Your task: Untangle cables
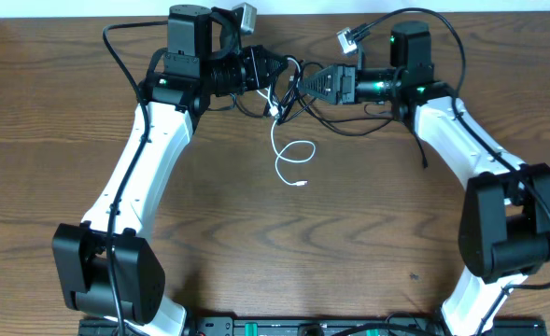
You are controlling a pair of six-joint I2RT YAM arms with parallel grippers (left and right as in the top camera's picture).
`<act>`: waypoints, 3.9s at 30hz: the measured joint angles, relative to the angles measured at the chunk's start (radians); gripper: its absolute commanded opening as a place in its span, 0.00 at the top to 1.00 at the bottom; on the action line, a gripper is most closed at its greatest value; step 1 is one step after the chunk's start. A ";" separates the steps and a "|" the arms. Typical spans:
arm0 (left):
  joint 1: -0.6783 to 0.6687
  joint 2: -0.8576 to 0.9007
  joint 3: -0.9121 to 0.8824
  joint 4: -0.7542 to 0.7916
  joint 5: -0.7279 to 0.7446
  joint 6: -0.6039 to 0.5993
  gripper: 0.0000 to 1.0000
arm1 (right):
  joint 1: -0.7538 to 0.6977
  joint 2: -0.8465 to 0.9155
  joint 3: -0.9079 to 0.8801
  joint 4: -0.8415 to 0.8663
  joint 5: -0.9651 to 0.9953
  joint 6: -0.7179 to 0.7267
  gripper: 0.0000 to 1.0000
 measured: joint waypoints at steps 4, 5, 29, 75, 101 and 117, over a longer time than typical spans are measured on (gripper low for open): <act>0.000 0.000 0.000 0.000 0.002 -0.031 0.92 | 0.029 0.029 0.000 0.146 0.004 0.084 0.20; 0.000 0.000 0.000 0.001 0.002 -0.039 0.92 | 0.039 0.034 0.000 0.179 0.007 0.104 0.23; 0.005 0.000 0.000 0.002 0.002 -0.090 0.93 | 0.080 0.038 0.000 0.288 0.129 0.297 0.99; 0.000 0.183 0.000 -0.330 -0.245 0.071 0.92 | -0.170 0.044 0.000 1.448 -0.313 1.042 0.99; 0.063 0.254 0.000 -0.343 -0.338 0.147 0.93 | -0.190 0.043 -0.001 -0.066 -0.012 0.117 0.99; 0.064 0.272 0.000 -0.383 -0.523 0.203 0.92 | -0.188 -0.138 0.318 -0.657 0.193 -0.036 0.99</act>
